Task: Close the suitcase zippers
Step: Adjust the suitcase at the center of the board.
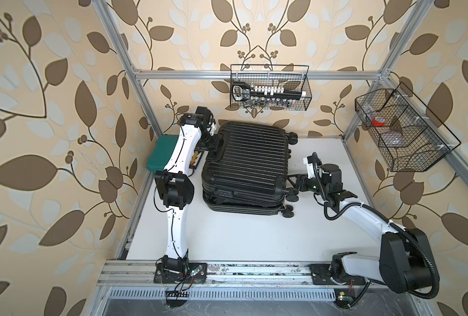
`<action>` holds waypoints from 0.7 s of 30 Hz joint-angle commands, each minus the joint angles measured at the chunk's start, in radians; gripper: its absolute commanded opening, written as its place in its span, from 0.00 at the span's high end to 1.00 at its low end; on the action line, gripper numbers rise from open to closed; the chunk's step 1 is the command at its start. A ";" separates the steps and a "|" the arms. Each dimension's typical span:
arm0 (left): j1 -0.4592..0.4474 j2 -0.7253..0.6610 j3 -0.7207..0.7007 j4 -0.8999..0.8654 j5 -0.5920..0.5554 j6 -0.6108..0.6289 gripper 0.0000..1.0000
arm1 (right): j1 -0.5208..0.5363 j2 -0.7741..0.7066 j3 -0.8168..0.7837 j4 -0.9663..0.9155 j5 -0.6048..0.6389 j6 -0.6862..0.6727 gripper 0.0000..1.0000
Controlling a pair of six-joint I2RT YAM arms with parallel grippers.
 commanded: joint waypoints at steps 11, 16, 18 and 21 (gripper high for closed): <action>0.011 -0.164 -0.155 0.144 0.074 -0.094 0.75 | -0.004 -0.378 -0.239 -0.040 0.214 0.029 0.39; 0.026 -0.183 -0.184 0.150 0.076 -0.104 0.76 | 0.006 -0.588 -0.385 -0.016 0.188 0.083 0.42; 0.035 -0.195 -0.197 0.160 0.074 -0.112 0.76 | 0.016 -0.662 -0.452 0.030 0.167 0.102 0.43; 0.049 -0.211 -0.216 0.178 0.087 -0.123 0.75 | 0.036 -0.756 -0.563 0.135 0.155 0.122 0.47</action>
